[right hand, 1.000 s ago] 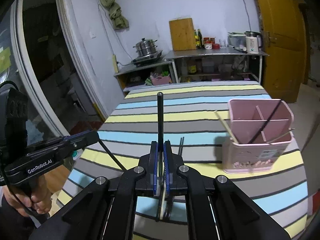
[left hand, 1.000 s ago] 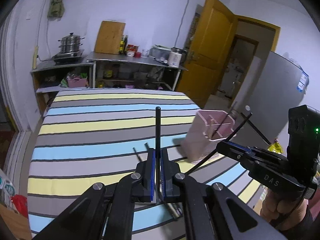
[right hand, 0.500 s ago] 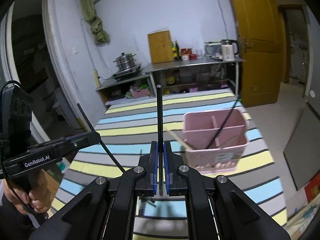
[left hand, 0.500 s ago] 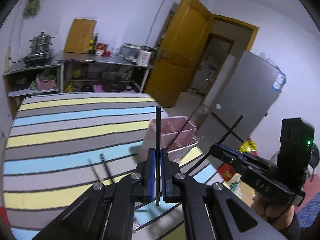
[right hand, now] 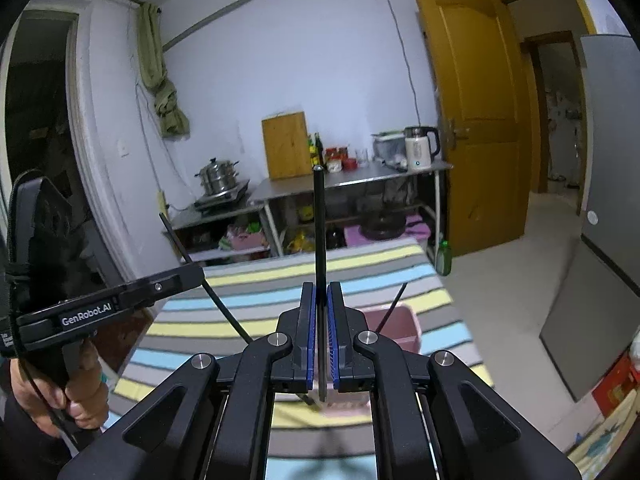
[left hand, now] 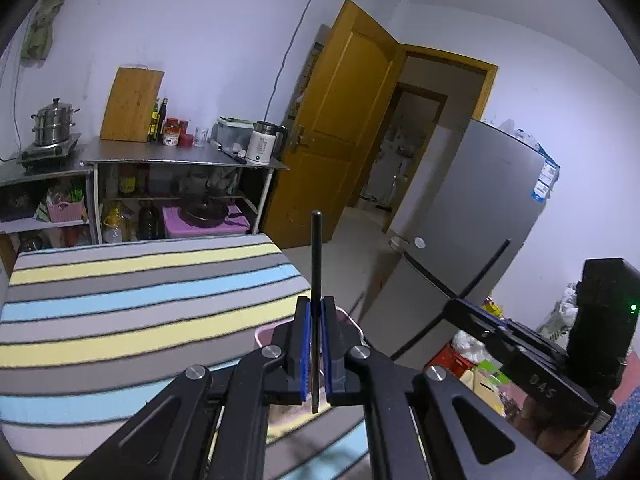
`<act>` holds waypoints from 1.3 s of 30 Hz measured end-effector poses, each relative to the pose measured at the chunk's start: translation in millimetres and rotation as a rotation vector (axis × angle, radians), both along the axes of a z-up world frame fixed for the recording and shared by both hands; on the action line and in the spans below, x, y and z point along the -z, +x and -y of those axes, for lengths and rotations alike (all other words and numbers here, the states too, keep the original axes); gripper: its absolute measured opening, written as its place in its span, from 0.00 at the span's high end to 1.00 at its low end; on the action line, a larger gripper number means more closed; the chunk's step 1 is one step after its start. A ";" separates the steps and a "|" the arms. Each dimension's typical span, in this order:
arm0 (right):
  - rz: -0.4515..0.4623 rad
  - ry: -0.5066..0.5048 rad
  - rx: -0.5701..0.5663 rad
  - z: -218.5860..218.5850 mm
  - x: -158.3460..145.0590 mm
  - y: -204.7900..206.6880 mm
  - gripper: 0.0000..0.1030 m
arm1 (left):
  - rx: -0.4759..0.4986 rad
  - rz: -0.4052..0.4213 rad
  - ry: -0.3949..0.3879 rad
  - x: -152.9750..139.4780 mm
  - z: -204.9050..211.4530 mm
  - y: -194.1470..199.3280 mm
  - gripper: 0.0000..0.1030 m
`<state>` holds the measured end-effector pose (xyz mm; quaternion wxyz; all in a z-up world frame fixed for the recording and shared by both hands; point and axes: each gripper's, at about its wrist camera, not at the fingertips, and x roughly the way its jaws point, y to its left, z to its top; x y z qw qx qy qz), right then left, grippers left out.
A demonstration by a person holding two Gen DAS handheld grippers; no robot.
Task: Organize utensils
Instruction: 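Lift both black chopsticks and carry them over the pink holder, then open the right tool over the holder while the left tool releases its chopstick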
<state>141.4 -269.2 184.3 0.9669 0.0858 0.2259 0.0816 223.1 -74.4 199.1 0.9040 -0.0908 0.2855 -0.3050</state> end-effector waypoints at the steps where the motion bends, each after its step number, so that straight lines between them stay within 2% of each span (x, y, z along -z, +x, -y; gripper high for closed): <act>1: 0.005 -0.001 0.004 1.8 -1.0 4.9 0.94 | -0.005 0.003 0.006 0.4 2.5 5.9 0.96; 5: 0.004 -0.006 0.014 5.8 2.7 22.8 0.95 | -0.019 -0.001 0.028 8.5 13.6 26.4 0.96; 14: -0.045 -0.020 0.013 9.8 34.7 54.5 0.95 | -0.033 -0.001 0.065 32.5 27.5 57.3 0.96; 18: -0.070 -0.020 0.011 11.3 47.6 62.8 0.95 | -0.024 -0.001 0.088 45.5 32.4 62.0 0.96; 27: -0.160 0.005 -0.002 12.2 83.2 71.4 0.94 | 0.001 -0.059 0.147 81.5 40.8 64.9 0.95; 32: -0.204 0.020 0.000 15.2 92.7 72.0 0.93 | -0.014 -0.078 0.138 86.2 32.8 62.4 0.91; 39: -0.176 0.017 0.021 19.2 85.4 56.3 0.82 | -0.037 -0.061 0.110 74.7 11.6 45.6 0.88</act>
